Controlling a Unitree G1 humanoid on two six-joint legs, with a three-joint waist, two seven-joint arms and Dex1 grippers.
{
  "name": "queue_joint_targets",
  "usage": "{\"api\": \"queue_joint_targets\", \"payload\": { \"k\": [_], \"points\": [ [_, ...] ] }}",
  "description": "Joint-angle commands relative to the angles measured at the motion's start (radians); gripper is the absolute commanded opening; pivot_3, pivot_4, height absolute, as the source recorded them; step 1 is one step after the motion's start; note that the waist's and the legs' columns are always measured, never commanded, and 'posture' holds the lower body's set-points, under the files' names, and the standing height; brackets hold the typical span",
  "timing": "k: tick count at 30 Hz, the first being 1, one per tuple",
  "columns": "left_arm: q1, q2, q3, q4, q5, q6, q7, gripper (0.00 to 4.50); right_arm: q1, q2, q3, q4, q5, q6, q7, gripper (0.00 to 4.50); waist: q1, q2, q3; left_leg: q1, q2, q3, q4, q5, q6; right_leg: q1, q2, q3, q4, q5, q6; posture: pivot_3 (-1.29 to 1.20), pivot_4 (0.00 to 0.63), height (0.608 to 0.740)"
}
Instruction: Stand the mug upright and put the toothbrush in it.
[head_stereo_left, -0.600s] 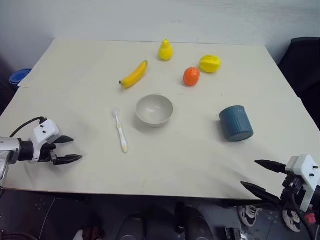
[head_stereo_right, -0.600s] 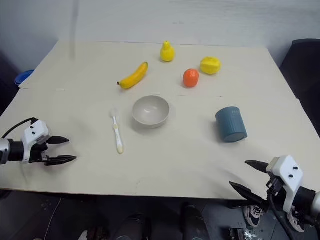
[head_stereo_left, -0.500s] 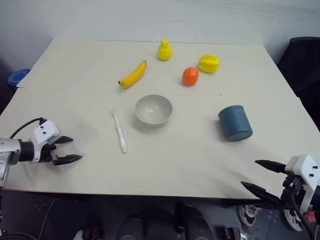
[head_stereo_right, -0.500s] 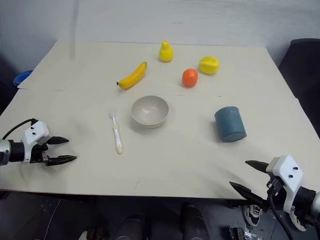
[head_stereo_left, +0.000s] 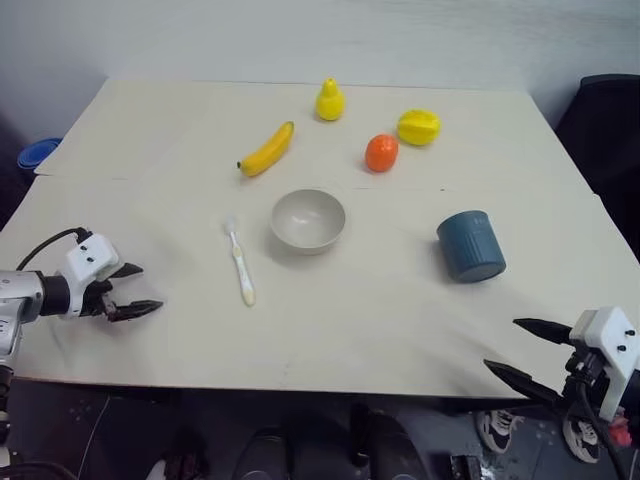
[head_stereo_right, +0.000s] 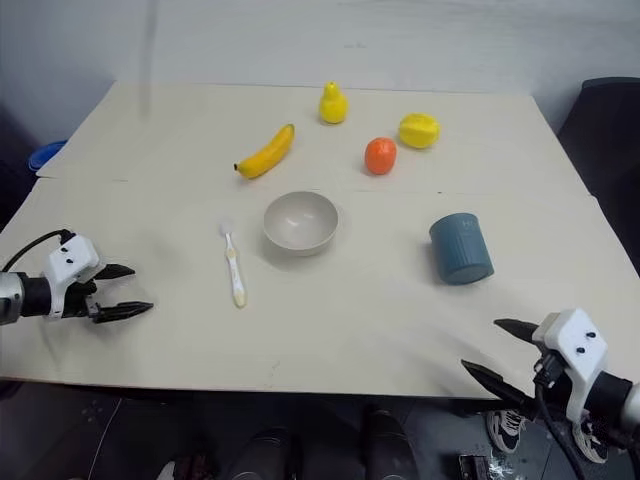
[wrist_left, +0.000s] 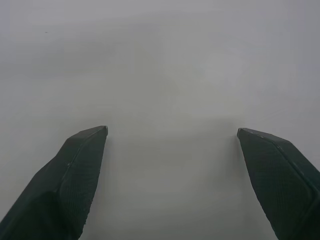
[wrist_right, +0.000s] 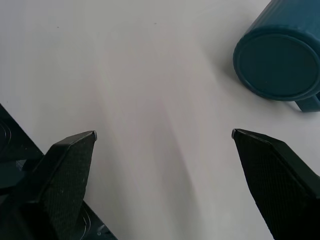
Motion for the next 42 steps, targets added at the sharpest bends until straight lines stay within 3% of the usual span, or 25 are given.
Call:
{"api": "queue_joint_targets", "payload": {
  "k": [1,9,14,18,23,24,27,28,32,39,42],
  "points": [
    [-0.021,0.001,0.006,0.002,0.009,0.008,0.016,4.40,0.014,0.012,-0.005,-0.039,0.013,0.015,-0.007,4.50,0.000,0.000,0.000,0.000,0.000,0.001,0.000,0.000,0.000,0.000,0.000,0.000,0.000,0.000,0.000,0.00,0.150,0.740],
    [-0.060,-0.028,0.016,-0.073,-0.043,0.100,-0.013,4.40,-0.042,-0.038,-0.017,-0.104,0.086,0.110,-0.023,4.50,-0.001,0.000,0.000,0.000,0.000,0.003,0.001,0.000,0.000,0.000,0.000,0.000,0.001,0.000,0.000,0.00,0.150,0.740],
    [-0.081,-0.033,0.050,-0.261,-0.166,0.216,-0.072,4.40,-0.193,-0.168,0.017,-0.211,0.134,0.187,-0.050,4.50,-0.003,-0.001,0.000,0.000,0.001,0.002,0.002,0.000,0.000,0.000,0.000,0.002,0.002,0.000,0.001,0.00,0.150,0.740],
    [-0.161,0.019,0.040,-0.416,-0.324,0.369,-0.220,4.40,-0.641,-0.262,0.293,-0.172,0.163,0.267,-0.148,4.50,-0.015,-0.004,0.001,0.001,0.001,-0.003,0.003,0.001,-0.001,0.000,0.001,0.003,0.000,0.000,0.000,0.00,0.150,0.740],
    [-0.271,0.076,-0.048,-0.303,-0.217,0.254,-0.298,4.40,-1.226,-0.048,0.855,0.068,-0.100,0.286,-0.149,4.50,-0.035,-0.001,0.003,0.001,0.001,-0.004,0.001,0.002,-0.003,-0.001,0.005,0.003,0.000,-0.001,-0.003,0.00,0.150,0.740],
    [-0.295,0.080,-0.057,-0.270,-0.205,0.236,-0.310,4.40,-1.302,0.005,0.941,0.146,-0.165,0.259,-0.135,4.50,-0.039,-0.001,0.003,0.000,0.001,-0.002,0.002,0.002,-0.003,-0.002,0.006,0.003,0.002,-0.001,-0.003,0.00,0.150,0.740],
    [-0.342,0.089,-0.083,-0.183,-0.152,0.169,-0.323,4.50,-1.431,0.124,1.104,0.357,-0.323,0.151,-0.101,3.65,-0.048,-0.001,0.003,-0.007,0.001,0.003,0.002,0.008,-0.011,-0.012,0.007,0.004,0.011,-0.003,-0.005,0.00,0.150,0.740],
    [-0.349,0.092,-0.089,-0.158,-0.136,0.145,-0.328,4.50,-1.462,0.165,1.142,0.435,-0.370,0.110,-0.098,3.65,-0.050,-0.001,0.003,-0.012,0.001,0.002,0.002,0.009,-0.012,-0.018,0.007,0.004,0.012,-0.003,-0.005,0.00,0.150,0.740],
    [-0.340,0.092,-0.081,-0.118,-0.115,0.101,-0.335,4.50,-1.546,0.309,1.197,0.687,-0.472,-0.002,-0.085,3.65,-0.056,-0.004,0.001,-0.023,0.000,0.010,0.004,0.009,-0.012,-0.033,0.003,0.000,0.016,-0.003,-0.005,0.00,0.150,0.740],
    [-0.285,0.081,-0.054,-0.171,-0.134,0.112,-0.313,4.50,-1.564,0.396,1.210,0.861,-0.566,-0.135,0.002,3.65,-0.059,-0.004,0.001,-0.024,-0.002,0.016,0.006,0.007,-0.010,-0.034,-0.008,-0.022,0.015,-0.002,-0.005,0.00,0.150,0.740],
    [-0.263,0.078,-0.044,-0.187,-0.140,0.114,-0.299,4.50,-1.561,0.422,1.198,0.886,-0.586,-0.168,0.026,3.08,-0.058,-0.004,0.001,-0.024,0.000,0.015,0.006,0.007,-0.010,-0.034,-0.007,-0.023,0.016,-0.002,-0.005,0.00,0.150,0.740]
  ]
}}
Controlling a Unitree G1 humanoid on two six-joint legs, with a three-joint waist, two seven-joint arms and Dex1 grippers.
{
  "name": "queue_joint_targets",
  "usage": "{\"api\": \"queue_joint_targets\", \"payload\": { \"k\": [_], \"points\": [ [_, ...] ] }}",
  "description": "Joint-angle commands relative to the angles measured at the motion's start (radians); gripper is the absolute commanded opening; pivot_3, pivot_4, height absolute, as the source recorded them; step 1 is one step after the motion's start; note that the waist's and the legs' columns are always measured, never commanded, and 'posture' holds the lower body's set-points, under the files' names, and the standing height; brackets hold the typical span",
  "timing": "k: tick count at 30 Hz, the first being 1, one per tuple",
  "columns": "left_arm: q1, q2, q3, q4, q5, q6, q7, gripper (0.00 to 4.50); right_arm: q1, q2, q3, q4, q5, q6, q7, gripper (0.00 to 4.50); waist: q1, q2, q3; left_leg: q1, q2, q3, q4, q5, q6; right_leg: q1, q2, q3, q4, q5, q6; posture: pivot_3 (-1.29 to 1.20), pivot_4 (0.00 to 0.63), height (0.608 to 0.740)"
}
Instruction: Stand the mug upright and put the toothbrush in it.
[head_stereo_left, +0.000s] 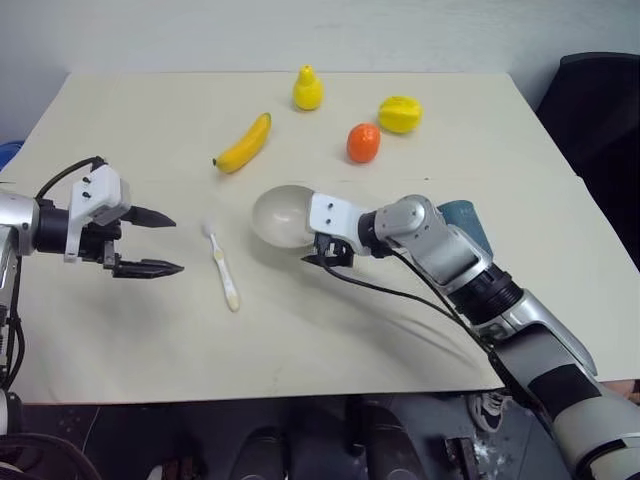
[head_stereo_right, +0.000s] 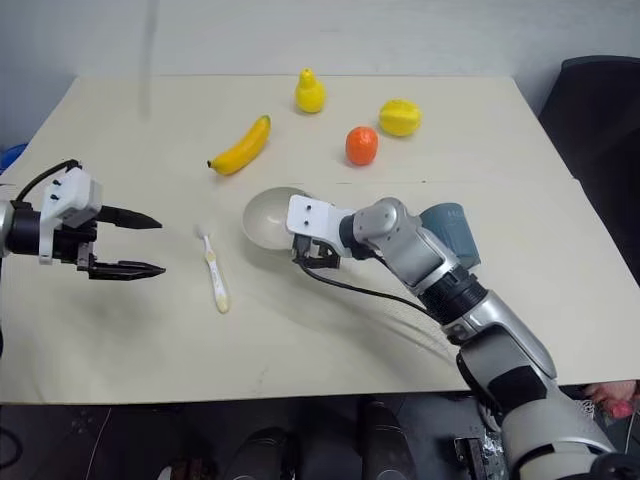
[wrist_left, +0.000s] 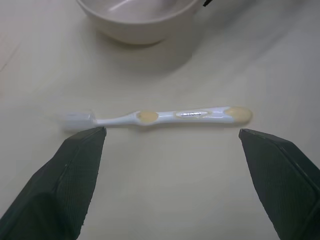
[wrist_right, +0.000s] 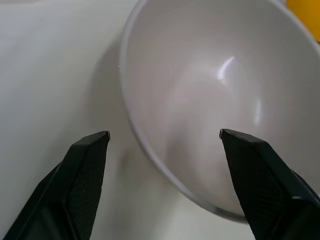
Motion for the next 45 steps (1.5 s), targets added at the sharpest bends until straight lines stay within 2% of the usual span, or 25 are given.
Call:
{"api": "queue_joint_targets", "payload": {
  "k": [1,9,18,22,23,26,28,31,34,36,38,41,43,45],
  "points": [
    [0.012,0.008,0.053,-0.038,-0.021,0.002,0.015,4.50,-0.013,0.025,-0.023,0.002,-0.025,-0.054,0.033,2.79,0.000,0.000,0.000,0.000,0.000,0.000,0.000,0.000,0.000,0.000,0.000,0.000,0.001,0.000,0.000,0.00,0.150,0.740],
    [0.001,-0.023,0.054,-0.048,-0.049,0.019,0.013,4.50,-0.007,0.042,-0.056,0.008,-0.050,-0.071,0.058,0.02,0.000,0.000,0.000,0.000,0.001,0.000,0.009,0.000,-0.001,0.001,0.000,0.000,0.006,0.001,-0.002,0.00,0.150,0.740],
    [-0.115,-0.134,0.013,-0.033,-0.063,0.054,0.003,4.50,0.031,0.014,-0.122,-0.108,-0.077,0.016,0.030,0.02,0.007,0.000,0.000,0.000,0.001,-0.001,0.012,0.000,-0.001,0.002,0.000,0.000,0.008,0.001,-0.002,0.00,0.150,0.740],
    [-0.189,-0.223,0.008,-0.074,-0.137,0.154,-0.002,4.50,0.070,-0.114,-0.213,-0.334,-0.084,0.122,0.028,0.02,0.014,0.000,0.000,-0.003,0.000,-0.003,0.014,0.000,-0.001,0.001,-0.001,0.000,0.008,0.002,-0.001,0.00,0.150,0.740],
    [-0.202,-0.249,0.001,-0.086,-0.150,0.164,-0.003,4.50,0.084,-0.157,-0.256,-0.412,-0.067,0.177,0.037,0.02,0.012,0.000,0.000,-0.006,0.000,-0.004,0.016,0.000,-0.001,0.000,-0.001,-0.001,0.007,0.002,-0.001,0.00,0.150,0.740],
    [-0.274,-0.401,-0.058,-0.111,-0.191,0.198,0.010,4.50,0.182,-0.374,-0.508,-0.682,-0.001,0.392,0.081,0.02,0.035,0.000,0.000,-0.009,-0.001,-0.006,0.018,-0.001,0.000,-0.001,-0.001,-0.002,0.005,0.003,0.001,0.00,0.150,0.740],
    [-0.301,-0.473,-0.089,-0.106,-0.191,0.201,0.011,4.50,0.268,-0.489,-0.618,-0.749,-0.011,0.448,0.072,0.02,0.059,0.000,0.000,-0.010,-0.001,-0.006,0.018,-0.002,0.001,0.000,-0.002,-0.004,0.004,0.004,0.001,0.00,0.150,0.740],
    [-0.319,-0.545,-0.139,-0.093,-0.161,0.157,-0.001,4.50,0.436,-0.654,-0.760,-0.813,-0.027,0.484,0.097,0.02,0.061,0.000,0.000,-0.008,-0.002,-0.004,0.018,-0.003,0.004,0.004,-0.001,-0.003,0.001,0.005,0.003,0.00,0.150,0.740],
    [-0.340,-0.600,-0.173,-0.096,-0.167,0.140,-0.022,4.50,0.657,-0.740,-0.953,-0.847,-0.046,0.547,0.124,0.02,0.057,0.000,0.000,-0.007,-0.001,-0.001,0.018,-0.003,0.006,0.004,-0.001,0.001,0.000,0.008,0.003,0.00,0.150,0.740],
    [-0.357,-0.626,-0.182,-0.086,-0.161,0.120,-0.022,4.50,0.787,-0.703,-1.065,-0.892,-0.030,0.620,0.122,0.02,0.056,0.000,0.000,-0.005,-0.001,0.001,0.019,-0.003,0.006,0.004,0.000,0.002,0.000,0.009,0.002,0.00,0.150,0.740],
    [-0.372,-0.652,-0.191,-0.067,-0.141,0.085,-0.014,4.50,0.909,-0.603,-1.151,-0.952,-0.018,0.699,0.081,0.02,0.058,0.000,0.000,-0.002,0.000,0.001,0.018,-0.001,0.006,0.006,0.001,0.003,0.000,0.011,0.001,0.00,0.150,0.740],
    [-0.384,-0.672,-0.198,-0.044,-0.119,0.051,-0.003,4.50,1.027,-0.490,-1.193,-0.995,-0.025,0.713,0.003,0.02,0.060,0.001,-0.001,0.007,0.001,-0.003,0.016,-0.001,0.005,0.019,0.003,0.001,-0.004,0.010,0.000,0.00,0.150,0.740],
    [-0.390,-0.681,-0.198,-0.034,-0.118,0.046,0.002,4.50,1.083,-0.401,-1.203,-0.983,-0.029,0.697,-0.061,0.02,0.059,0.001,-0.001,0.007,0.000,-0.004,0.015,-0.005,0.012,0.022,0.002,0.003,-0.005,0.011,0.000,0.00,0.150,0.740],
    [-0.392,-0.684,-0.197,-0.033,-0.118,0.045,0.004,4.50,1.129,-0.359,-1.203,-0.957,-0.033,0.651,-0.103,0.02,0.059,0.002,-0.001,0.008,0.000,-0.005,0.015,-0.005,0.012,0.022,0.002,0.003,-0.005,0.011,0.000,0.00,0.150,0.740]
  ]
}}
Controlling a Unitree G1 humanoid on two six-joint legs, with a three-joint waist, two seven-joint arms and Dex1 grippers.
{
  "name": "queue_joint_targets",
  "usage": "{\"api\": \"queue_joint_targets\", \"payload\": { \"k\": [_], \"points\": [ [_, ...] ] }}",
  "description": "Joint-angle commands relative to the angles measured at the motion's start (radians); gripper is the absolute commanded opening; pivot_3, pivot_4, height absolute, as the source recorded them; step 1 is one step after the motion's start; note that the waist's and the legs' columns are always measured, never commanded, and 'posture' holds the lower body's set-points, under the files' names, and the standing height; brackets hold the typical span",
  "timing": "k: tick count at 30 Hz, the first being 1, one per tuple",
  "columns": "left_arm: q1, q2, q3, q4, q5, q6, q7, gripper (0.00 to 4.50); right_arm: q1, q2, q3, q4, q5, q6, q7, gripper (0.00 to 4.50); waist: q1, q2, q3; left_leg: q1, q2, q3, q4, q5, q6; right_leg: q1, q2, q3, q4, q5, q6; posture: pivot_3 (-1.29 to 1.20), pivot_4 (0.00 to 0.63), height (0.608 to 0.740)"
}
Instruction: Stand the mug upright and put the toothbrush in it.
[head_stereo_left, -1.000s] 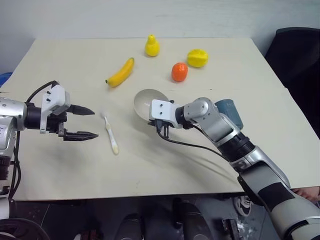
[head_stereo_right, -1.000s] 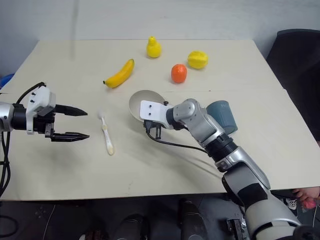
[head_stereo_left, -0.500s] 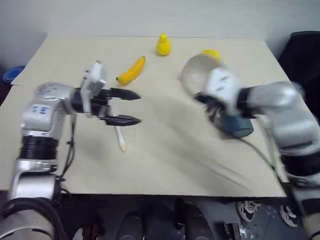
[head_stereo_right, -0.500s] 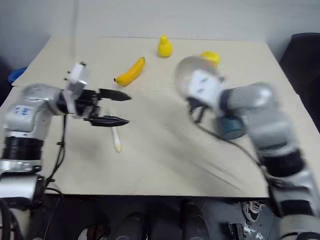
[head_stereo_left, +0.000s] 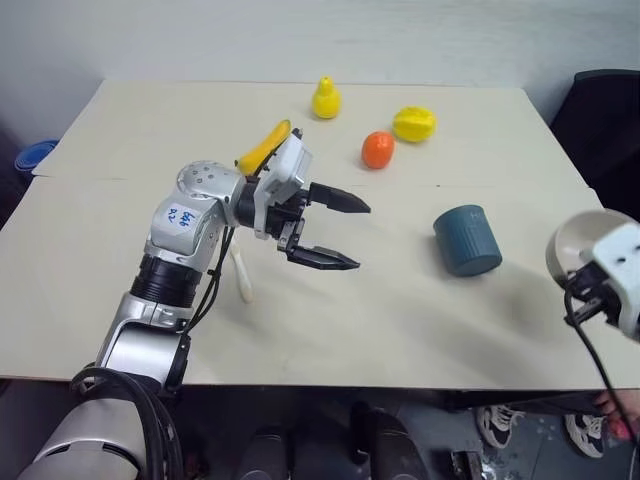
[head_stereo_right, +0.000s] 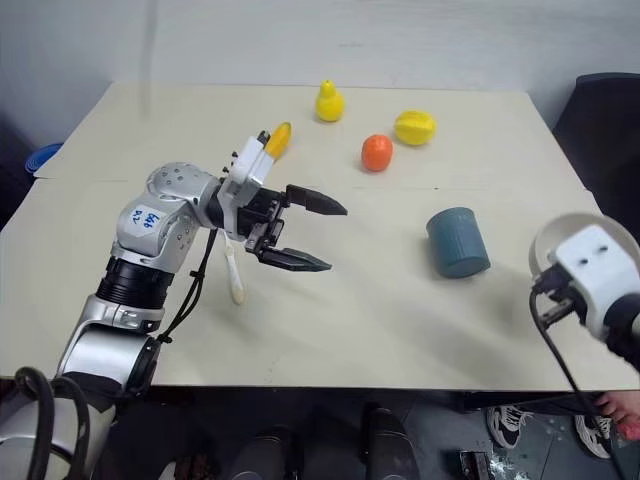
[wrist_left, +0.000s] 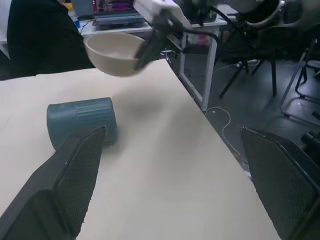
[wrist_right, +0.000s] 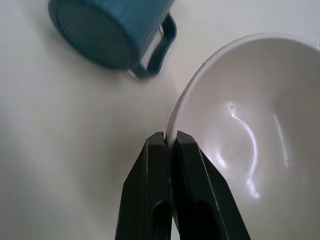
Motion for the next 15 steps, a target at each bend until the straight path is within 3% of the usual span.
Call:
{"api": "queue_joint_targets", "payload": {
  "k": [1,2,5,13,14,15],
  "points": [
    [-0.024,-0.007,0.009,-0.006,0.004,-0.015,0.005,4.50,0.059,0.039,-0.041,0.020,-0.016,-0.088,-0.086,0.02,0.000,0.001,0.000,0.000,-0.001,0.000,0.000,0.001,-0.001,-0.001,0.000,0.000,0.000,0.000,0.000,0.00,0.150,0.740],
    [-0.024,-0.008,0.009,-0.009,0.006,-0.016,0.006,4.50,0.068,0.054,-0.047,0.040,-0.012,-0.109,-0.102,0.02,0.000,0.001,0.000,0.001,-0.001,0.000,0.000,0.001,-0.002,-0.002,0.000,0.001,0.000,0.000,0.000,0.00,0.150,0.740],
    [-0.024,-0.007,0.012,-0.023,0.005,-0.009,0.013,4.50,0.076,0.079,-0.066,0.109,0.009,-0.156,-0.147,0.79,0.000,0.001,0.000,0.001,-0.001,0.002,0.000,0.001,-0.002,-0.001,0.000,0.001,-0.001,0.000,0.000,0.00,0.150,0.740],
    [-0.010,0.020,0.025,-0.054,-0.003,0.014,0.024,4.50,0.015,-0.008,-0.136,0.115,0.114,-0.104,-0.121,3.58,-0.001,0.001,0.000,0.001,-0.001,0.001,0.000,0.001,-0.001,-0.001,0.000,0.002,-0.001,0.000,0.001,0.00,0.150,0.740],
    [-0.008,0.023,0.024,-0.058,-0.005,0.016,0.025,4.50,-0.010,-0.032,-0.149,0.111,0.136,-0.077,-0.112,3.88,-0.001,0.001,0.000,0.000,-0.001,0.001,0.000,0.001,-0.001,-0.001,0.000,0.003,-0.001,0.000,0.001,0.00,0.150,0.740],
    [-0.005,0.025,0.024,-0.062,-0.006,0.017,0.027,4.50,-0.042,-0.057,-0.162,0.111,0.160,-0.044,-0.105,3.88,-0.001,0.001,0.000,0.001,-0.001,0.001,0.000,0.000,-0.001,-0.001,0.000,0.003,-0.001,0.000,0.001,0.00,0.150,0.740]
  ]
}}
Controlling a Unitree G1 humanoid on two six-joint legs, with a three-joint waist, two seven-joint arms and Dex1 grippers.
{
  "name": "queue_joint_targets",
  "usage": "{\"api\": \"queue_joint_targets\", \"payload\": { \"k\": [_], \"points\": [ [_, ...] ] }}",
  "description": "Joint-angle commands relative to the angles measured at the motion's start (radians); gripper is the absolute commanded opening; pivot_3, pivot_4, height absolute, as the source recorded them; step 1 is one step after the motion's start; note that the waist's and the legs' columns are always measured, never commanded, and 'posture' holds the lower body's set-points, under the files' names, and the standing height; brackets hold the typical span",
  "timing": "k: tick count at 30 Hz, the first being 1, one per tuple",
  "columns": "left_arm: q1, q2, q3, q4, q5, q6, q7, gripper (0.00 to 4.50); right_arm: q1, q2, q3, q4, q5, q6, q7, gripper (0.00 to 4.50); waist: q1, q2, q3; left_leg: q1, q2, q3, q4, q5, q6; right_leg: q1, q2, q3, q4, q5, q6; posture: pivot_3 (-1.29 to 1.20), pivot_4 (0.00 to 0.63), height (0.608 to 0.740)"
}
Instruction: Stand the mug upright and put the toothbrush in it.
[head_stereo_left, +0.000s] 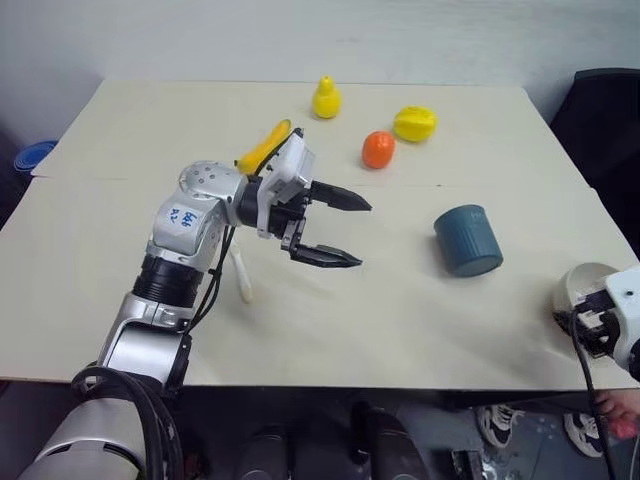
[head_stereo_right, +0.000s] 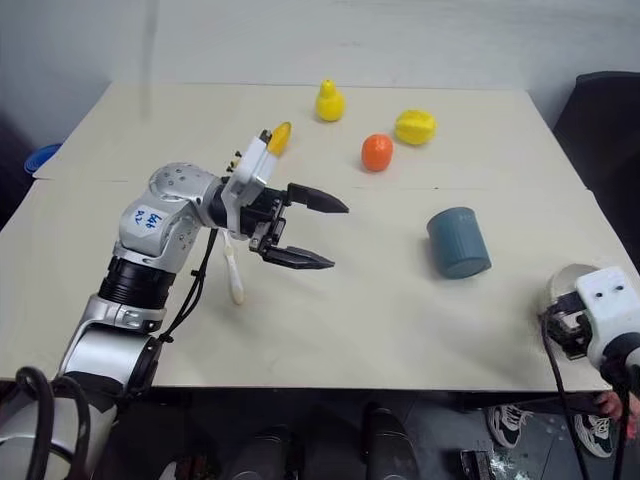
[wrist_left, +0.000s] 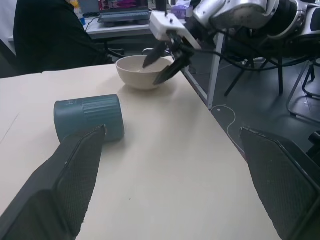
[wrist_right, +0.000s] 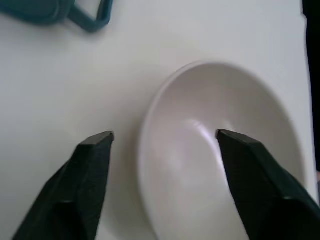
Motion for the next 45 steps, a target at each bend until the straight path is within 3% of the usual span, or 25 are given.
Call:
{"api": "queue_joint_targets", "payload": {
  "k": [1,5,9,18,36,45],
  "points": [
    [-0.004,0.011,0.023,-0.050,-0.013,0.004,0.006,4.50,-0.094,-0.087,-0.081,-0.028,0.083,0.095,0.025,3.88,0.000,0.000,0.000,0.000,0.000,0.000,0.000,0.000,0.000,0.000,0.000,0.000,0.000,0.000,0.000,0.00,0.150,0.740],
    [-0.002,0.011,0.027,-0.054,-0.011,0.002,0.018,4.50,-0.338,-0.194,-0.039,0.112,0.188,0.223,0.025,3.88,-0.002,0.000,0.000,0.001,0.000,-0.001,0.000,0.000,0.000,0.000,0.000,0.001,0.000,0.000,0.000,0.00,0.150,0.740],
    [-0.002,0.007,0.032,-0.050,-0.011,0.003,0.033,4.50,-0.565,-0.240,0.126,0.397,0.223,0.233,0.021,3.88,-0.003,0.000,0.000,0.002,0.001,0.000,0.000,0.000,0.000,0.000,0.000,0.000,-0.001,0.000,0.001,0.00,0.150,0.740],
    [-0.003,0.017,0.041,-0.035,0.001,-0.005,0.074,4.50,-0.775,-0.211,0.436,0.825,0.226,0.098,0.113,3.88,-0.004,0.002,0.001,-0.001,0.000,0.006,0.001,0.000,0.000,-0.002,-0.001,-0.001,-0.004,0.002,0.003,0.00,0.150,0.740],
    [0.021,0.032,0.044,-0.071,-0.001,-0.004,0.103,4.50,-0.989,-0.043,0.724,1.193,0.078,-0.116,0.112,3.88,-0.025,0.002,0.001,-0.002,0.000,0.006,0.001,0.001,-0.001,-0.002,-0.001,-0.002,-0.004,0.002,0.003,0.00,0.150,0.740],
    [0.024,0.032,0.046,-0.064,0.001,-0.008,0.104,4.50,-0.992,-0.036,0.724,1.177,0.069,-0.127,0.140,0.96,-0.025,0.002,0.001,-0.001,0.001,0.006,0.001,0.001,-0.002,-0.002,-0.001,-0.002,-0.003,0.002,0.003,0.00,0.150,0.740]
  ]
}}
